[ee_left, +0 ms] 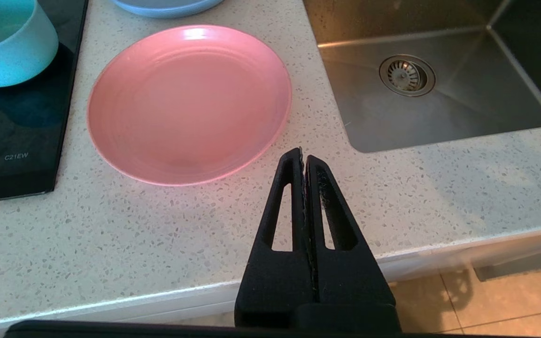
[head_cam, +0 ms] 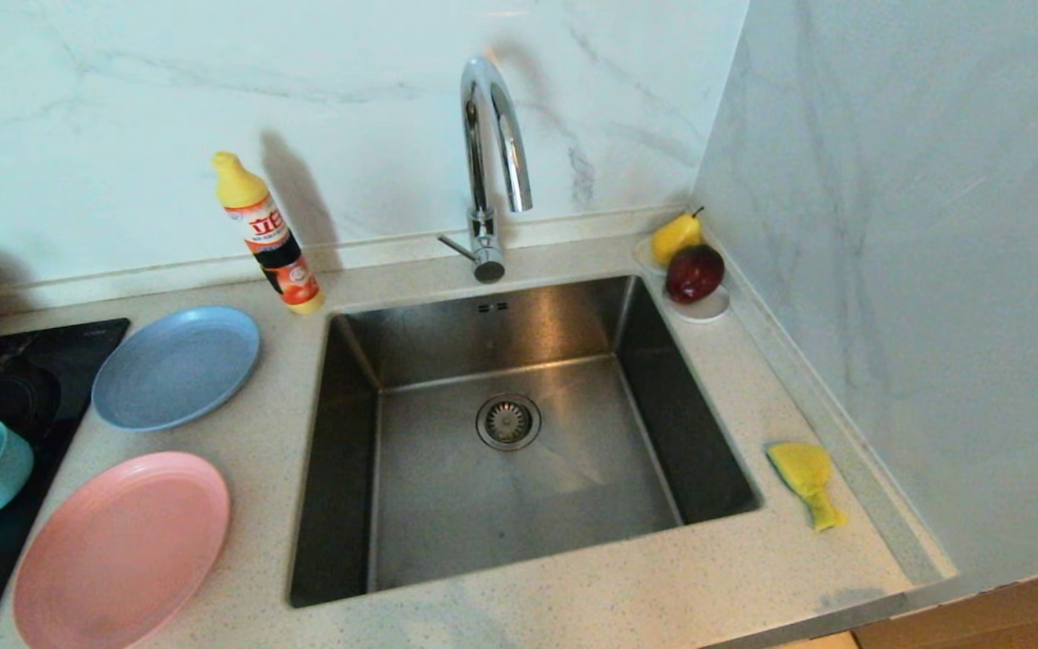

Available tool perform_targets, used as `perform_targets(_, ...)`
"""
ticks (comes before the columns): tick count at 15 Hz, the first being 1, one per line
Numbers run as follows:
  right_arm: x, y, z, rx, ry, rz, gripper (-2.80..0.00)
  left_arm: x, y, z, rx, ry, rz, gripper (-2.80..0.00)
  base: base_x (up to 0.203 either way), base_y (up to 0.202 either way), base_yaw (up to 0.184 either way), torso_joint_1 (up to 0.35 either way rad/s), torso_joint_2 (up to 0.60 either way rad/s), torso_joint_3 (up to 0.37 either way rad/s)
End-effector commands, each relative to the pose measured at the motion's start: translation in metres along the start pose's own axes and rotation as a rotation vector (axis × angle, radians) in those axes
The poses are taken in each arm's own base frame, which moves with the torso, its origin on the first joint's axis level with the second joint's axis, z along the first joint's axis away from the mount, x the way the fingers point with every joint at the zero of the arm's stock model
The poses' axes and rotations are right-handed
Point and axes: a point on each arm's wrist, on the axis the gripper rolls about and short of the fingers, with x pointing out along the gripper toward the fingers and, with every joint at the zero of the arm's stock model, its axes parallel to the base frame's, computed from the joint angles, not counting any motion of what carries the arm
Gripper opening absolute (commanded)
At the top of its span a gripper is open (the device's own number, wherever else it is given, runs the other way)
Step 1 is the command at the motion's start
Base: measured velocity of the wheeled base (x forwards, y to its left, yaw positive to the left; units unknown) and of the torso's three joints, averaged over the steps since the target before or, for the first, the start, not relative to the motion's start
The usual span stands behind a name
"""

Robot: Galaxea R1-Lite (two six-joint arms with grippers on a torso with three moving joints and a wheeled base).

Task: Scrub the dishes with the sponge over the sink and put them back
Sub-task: Grab the dish soap

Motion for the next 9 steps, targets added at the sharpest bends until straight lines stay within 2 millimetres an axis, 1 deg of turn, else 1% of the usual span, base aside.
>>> perform_targets(1,0.0,0.0,0.0,0.0,0.0,0.001,-2.8,-0.0001,0.0,0.0001,0.0,0.0,0.0,-2.8,0.0,0.0,0.0,0.0,0.0,0.0)
perform_targets(9,0.0,0.0,-0.0001,0.0,0.0,0.001,-2.8,0.0001,0.0,-0.0001,0.0,0.001,0.0,-2.8,0.0,0.0,0.0,0.0,0.0,0.0)
